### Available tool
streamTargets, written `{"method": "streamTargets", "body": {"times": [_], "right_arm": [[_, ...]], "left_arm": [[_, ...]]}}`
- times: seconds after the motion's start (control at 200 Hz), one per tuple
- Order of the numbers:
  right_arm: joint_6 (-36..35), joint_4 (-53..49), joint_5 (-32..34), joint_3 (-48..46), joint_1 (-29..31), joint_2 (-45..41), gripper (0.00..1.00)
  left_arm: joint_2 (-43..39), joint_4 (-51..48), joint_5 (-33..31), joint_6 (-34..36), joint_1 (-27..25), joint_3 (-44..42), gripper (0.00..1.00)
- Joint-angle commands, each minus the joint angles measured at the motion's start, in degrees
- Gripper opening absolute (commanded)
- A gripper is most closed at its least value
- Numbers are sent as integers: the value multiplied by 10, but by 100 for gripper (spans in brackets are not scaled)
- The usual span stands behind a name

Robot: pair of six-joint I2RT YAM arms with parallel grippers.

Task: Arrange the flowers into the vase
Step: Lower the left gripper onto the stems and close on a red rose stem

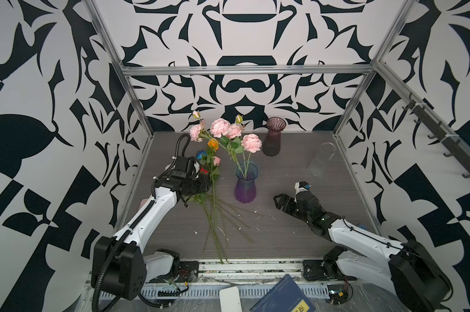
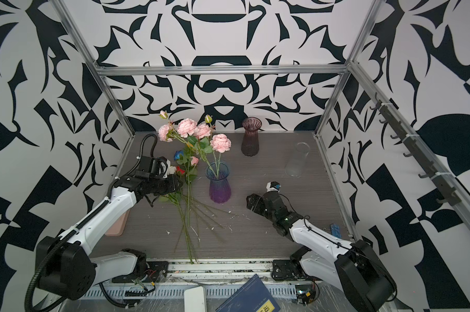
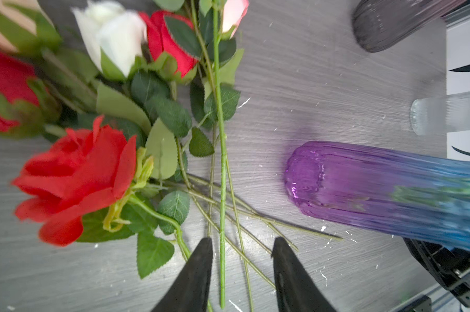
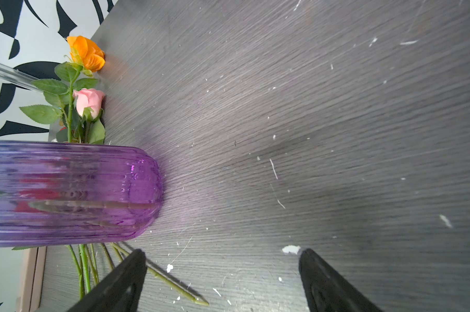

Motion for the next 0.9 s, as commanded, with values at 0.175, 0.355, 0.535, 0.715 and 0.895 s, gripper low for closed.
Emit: {"method": "streamTargets", "body": {"times": [0.175,0.355,0.535,0.715,0.895], "right_arm": [[-2,22,3,13,-1,4,92],[-3,21,0,17,0,9,92],[-3,21,1,17,-1,8,92],[-3,18,3,17,-1,7,92],[-3,18,3,17,-1,7,92]], "left_arm": [[-13,-25,-22,-50,1,-79,40],[-19,4,2,-67,1,-139,38],[-3,47,27,-87,-1,-181,37],[14,68,32,-94,-6,-187,37],[58,84,29,-96,-12,-183,39]]}}
